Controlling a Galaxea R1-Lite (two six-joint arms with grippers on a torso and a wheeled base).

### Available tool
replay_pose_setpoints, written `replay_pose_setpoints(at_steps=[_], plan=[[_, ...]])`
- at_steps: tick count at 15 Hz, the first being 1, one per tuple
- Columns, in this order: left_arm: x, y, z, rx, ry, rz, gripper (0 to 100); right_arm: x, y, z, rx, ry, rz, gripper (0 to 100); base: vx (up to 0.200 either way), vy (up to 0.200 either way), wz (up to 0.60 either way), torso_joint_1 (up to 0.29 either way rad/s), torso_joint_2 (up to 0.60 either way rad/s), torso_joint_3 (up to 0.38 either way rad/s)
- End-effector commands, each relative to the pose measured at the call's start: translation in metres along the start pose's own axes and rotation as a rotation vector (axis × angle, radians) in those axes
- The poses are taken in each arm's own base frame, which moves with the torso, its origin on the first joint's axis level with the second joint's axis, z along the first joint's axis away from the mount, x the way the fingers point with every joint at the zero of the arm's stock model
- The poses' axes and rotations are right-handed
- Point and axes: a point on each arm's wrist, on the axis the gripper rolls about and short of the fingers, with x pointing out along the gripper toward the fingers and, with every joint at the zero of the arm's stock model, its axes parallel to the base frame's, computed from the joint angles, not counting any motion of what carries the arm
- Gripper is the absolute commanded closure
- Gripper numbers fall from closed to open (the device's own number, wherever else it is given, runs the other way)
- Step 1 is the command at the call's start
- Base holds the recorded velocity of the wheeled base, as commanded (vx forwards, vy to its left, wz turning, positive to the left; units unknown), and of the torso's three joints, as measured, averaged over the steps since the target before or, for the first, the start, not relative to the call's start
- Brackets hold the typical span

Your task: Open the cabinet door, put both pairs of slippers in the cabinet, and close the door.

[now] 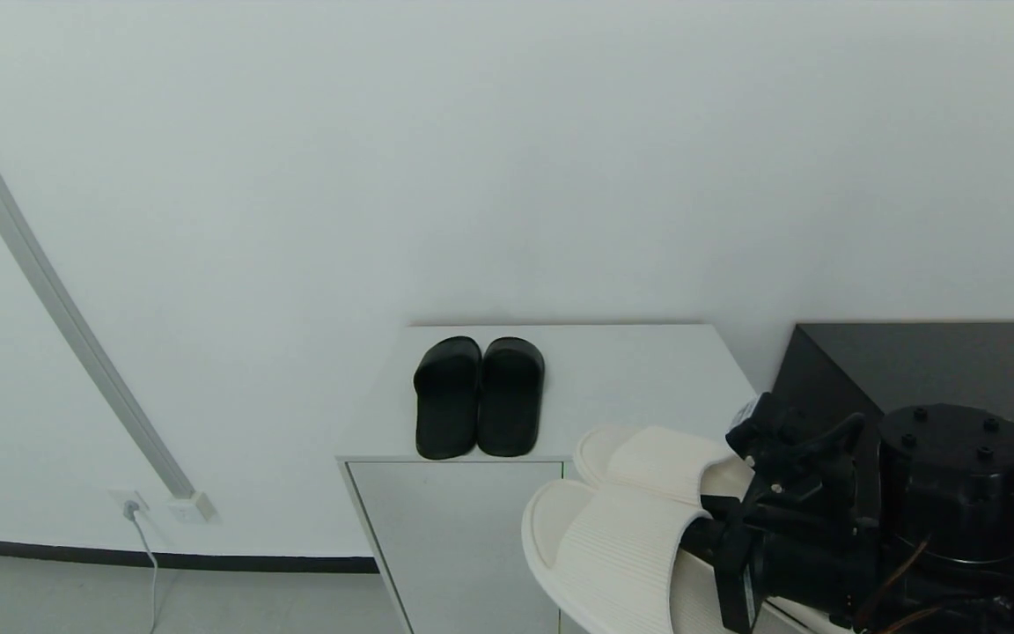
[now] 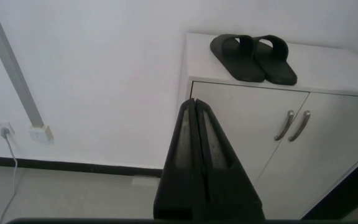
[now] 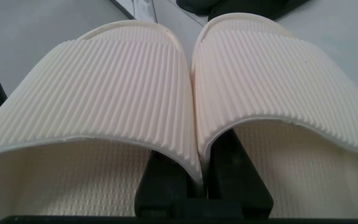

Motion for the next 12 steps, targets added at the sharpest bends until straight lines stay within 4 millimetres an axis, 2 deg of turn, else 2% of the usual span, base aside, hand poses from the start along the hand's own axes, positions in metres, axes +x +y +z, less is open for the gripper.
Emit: replay_pose_setpoints(at_steps=[1, 10, 11, 12], plan=[[0.0000, 0.0000, 0.0000, 0.001, 0.000, 0.003, 100, 0.0005, 0.0001, -0.0009, 0.001, 0.004, 0.003, 100, 0.000, 0.000, 0.00, -0.149, 0.36, 0.168], [0.0000, 0.0000, 0.0000, -0.004, 0.000, 0.003, 100, 0.0000, 0.0013, -0.0030, 0.001, 0.012, 0.006, 100, 0.000, 0.000, 0.00, -0.156, 0.36, 0.192], [0.0000, 0.0000, 0.0000, -0.007, 0.000, 0.001, 0, 0.0001, 0.0017, -0.0041, 0.001, 0.016, 0.008, 100, 0.000, 0.000, 0.00, -0.168, 0.39, 0.217], [0.0000, 0.0000, 0.0000, -0.008, 0.000, 0.003, 0, -0.0006, 0.0018, -0.0051, 0.001, 0.019, 0.008, 100, 0.000, 0.000, 0.00, -0.173, 0.40, 0.217]])
